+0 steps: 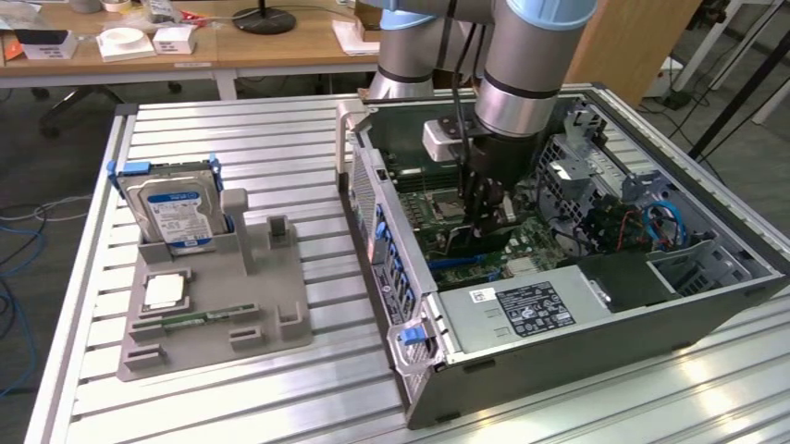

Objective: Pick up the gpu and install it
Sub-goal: 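Insert the gpu into the slot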

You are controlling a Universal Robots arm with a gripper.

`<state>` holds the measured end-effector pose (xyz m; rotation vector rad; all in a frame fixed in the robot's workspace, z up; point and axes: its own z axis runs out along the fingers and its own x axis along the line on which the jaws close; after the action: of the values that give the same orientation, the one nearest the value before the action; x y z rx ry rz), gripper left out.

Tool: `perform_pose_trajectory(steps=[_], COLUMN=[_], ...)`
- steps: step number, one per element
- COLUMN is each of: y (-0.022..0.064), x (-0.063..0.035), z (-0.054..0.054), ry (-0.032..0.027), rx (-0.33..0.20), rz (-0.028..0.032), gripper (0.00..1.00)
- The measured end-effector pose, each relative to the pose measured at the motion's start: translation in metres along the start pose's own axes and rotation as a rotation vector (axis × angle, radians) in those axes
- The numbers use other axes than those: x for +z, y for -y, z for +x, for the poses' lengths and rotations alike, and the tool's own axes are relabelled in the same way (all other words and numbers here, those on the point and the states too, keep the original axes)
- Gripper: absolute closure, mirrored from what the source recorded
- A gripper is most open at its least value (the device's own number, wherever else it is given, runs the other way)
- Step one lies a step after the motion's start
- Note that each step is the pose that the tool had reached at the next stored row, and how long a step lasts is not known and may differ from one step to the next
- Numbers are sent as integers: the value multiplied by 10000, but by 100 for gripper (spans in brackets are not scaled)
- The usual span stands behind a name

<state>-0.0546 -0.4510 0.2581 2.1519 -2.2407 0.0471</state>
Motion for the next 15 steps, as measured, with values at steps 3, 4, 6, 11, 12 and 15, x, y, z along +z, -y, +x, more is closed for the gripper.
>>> perform_pose_trajectory(steps=[3, 4, 6, 11, 12, 15], y=[-6, -7, -9, -14, -14, -17], x=[18, 23, 40, 82, 81, 84], z=[-1, -1, -2, -7, -7, -10], ry=[0, 0, 0, -2, -3, 1], rx=[1, 0, 0, 1, 1, 3], rz=[0, 1, 1, 0, -1, 2], gripper=[74, 74, 74, 74, 74, 74])
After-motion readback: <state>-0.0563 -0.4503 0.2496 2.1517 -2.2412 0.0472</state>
